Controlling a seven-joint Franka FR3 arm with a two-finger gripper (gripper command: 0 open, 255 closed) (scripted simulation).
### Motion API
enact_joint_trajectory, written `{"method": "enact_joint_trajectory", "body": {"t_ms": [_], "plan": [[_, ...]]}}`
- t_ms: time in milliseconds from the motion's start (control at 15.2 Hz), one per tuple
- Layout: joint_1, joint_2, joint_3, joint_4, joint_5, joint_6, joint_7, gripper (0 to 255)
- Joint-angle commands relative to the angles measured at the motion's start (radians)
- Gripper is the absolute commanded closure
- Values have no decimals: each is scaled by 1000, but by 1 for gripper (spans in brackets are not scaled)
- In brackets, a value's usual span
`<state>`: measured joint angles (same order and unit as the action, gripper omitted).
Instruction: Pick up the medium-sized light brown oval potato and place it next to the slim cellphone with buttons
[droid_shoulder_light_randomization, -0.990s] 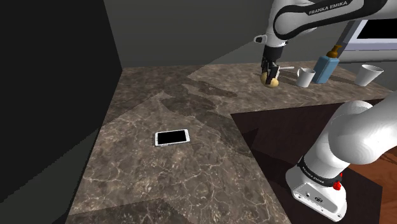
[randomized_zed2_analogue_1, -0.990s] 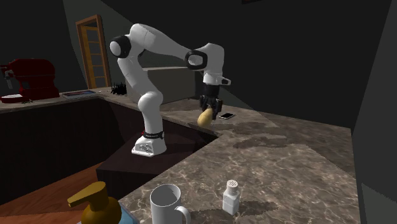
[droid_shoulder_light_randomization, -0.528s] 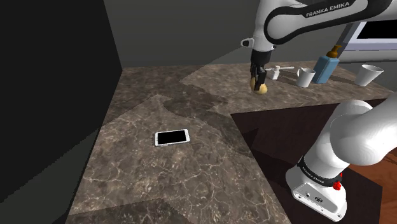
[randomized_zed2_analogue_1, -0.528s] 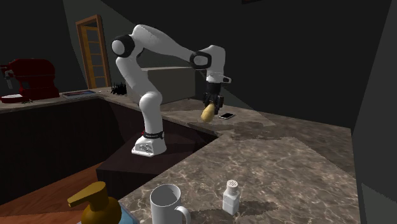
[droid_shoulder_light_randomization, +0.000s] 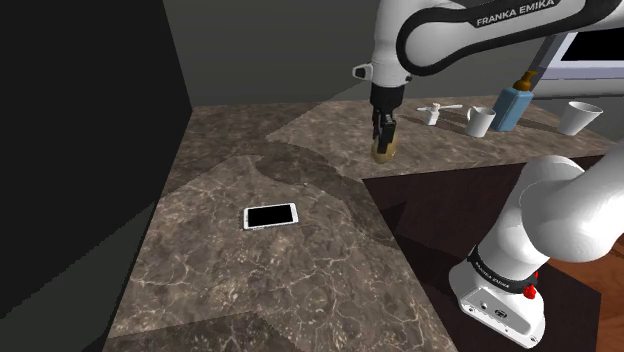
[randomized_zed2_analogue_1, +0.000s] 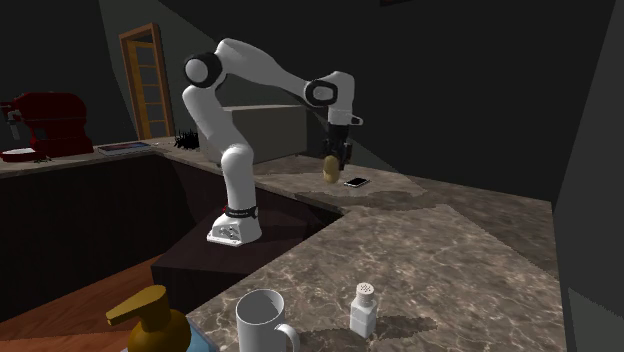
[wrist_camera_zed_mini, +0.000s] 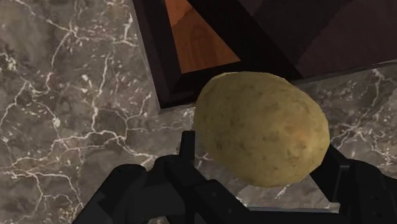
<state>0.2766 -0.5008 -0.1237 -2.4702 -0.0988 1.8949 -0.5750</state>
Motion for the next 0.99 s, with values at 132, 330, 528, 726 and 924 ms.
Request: {"method": "enact_joint_trajectory", "body": {"t_ms": [132,330,528,726,924], "plan": [[50,45,72,29,48,12,95,255],[83,92,123,68,78,17,162,255],[113,146,171,118,103,21,228,255],[141,208,216,177,120,23,293,255],[167,276,259,246,129,22,358,255]]}}
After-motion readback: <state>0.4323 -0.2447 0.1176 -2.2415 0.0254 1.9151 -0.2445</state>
